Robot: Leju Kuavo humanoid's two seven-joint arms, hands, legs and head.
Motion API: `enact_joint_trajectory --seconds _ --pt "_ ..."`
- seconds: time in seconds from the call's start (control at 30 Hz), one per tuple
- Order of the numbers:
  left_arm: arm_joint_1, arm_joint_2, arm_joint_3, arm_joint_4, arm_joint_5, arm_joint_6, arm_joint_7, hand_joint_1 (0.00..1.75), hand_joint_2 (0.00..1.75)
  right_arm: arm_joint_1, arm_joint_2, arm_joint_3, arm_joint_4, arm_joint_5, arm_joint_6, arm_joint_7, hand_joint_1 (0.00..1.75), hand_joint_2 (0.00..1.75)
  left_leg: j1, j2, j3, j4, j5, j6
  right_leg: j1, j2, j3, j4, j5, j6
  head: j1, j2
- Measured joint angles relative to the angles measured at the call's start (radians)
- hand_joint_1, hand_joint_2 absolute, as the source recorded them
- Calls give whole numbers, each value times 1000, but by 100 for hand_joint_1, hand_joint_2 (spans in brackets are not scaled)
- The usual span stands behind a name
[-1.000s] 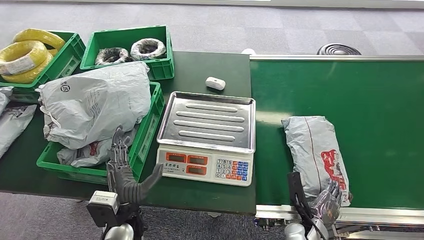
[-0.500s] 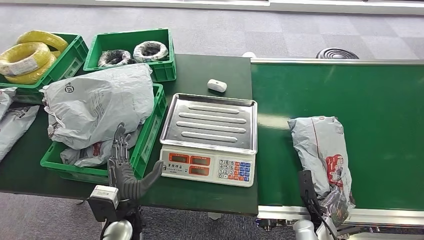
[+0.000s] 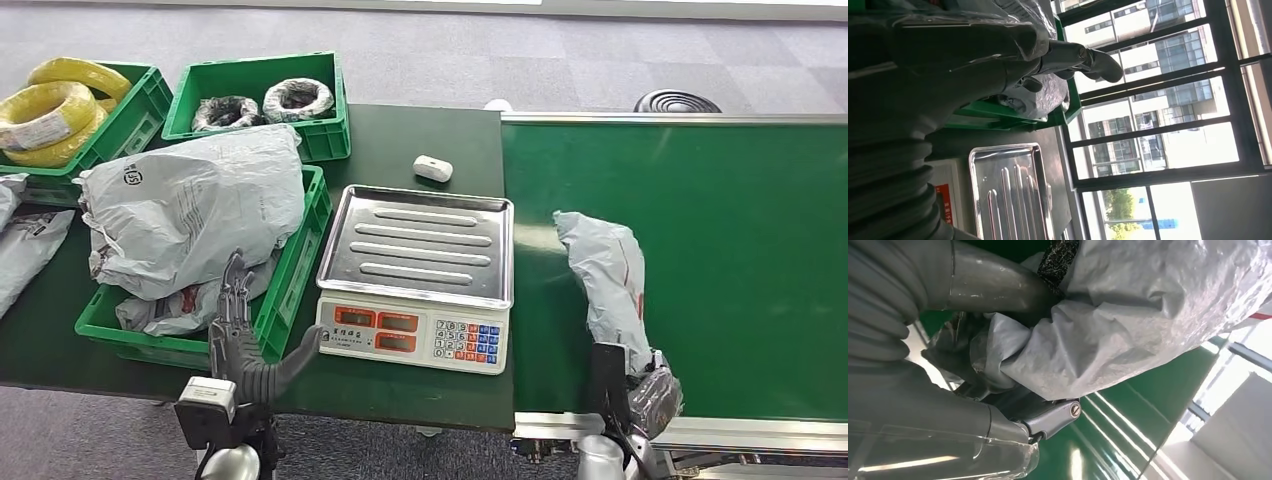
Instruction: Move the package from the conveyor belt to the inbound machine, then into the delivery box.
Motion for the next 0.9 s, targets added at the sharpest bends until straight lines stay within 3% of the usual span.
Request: enact_joint_trajectory --seconds 0.1,0.2,0.33,0.47,0.7,0.9 --pt "2 0 0 1 -1 1 -10 0 175 67 6 162 -179 -157 0 -6 171 175 0 0 -1 0 0 0 -1 0 -1 0 0 0 0 0" --pt "5 1 -4 5 3 9 -20 0 175 141 9 315 -438 -232 0 -10 171 175 -1 0 -2 0 0 0 -1 0 -2 0 0 0 0 0" --pt "8 7 -19 8 15 27 -23 0 175 212 11 490 -790 -258 0 -12 172 175 -1 0 -2 0 0 0 -1 0 -2 0 0 0 0 0" --pt "11 11 -31 8 18 41 -24 0 175 249 11 604 -984 -257 3 -1 170 175 0 0 -2 0 0 0 -1 0 -2 0 -1 0 0 0" --pt "16 15 -38 8 22 55 -25 0 175 260 12 720 -1025 -309 7 -2 164 175 0 0 -2 0 0 0 -1 0 0 0 -1 0 0 0" --pt "14 15 -47 8 24 53 -25 0 175 168 1 845 -798 -387 21 66 169 175 0 0 -1 0 0 0 -1 0 -1 0 0 0 0 0"
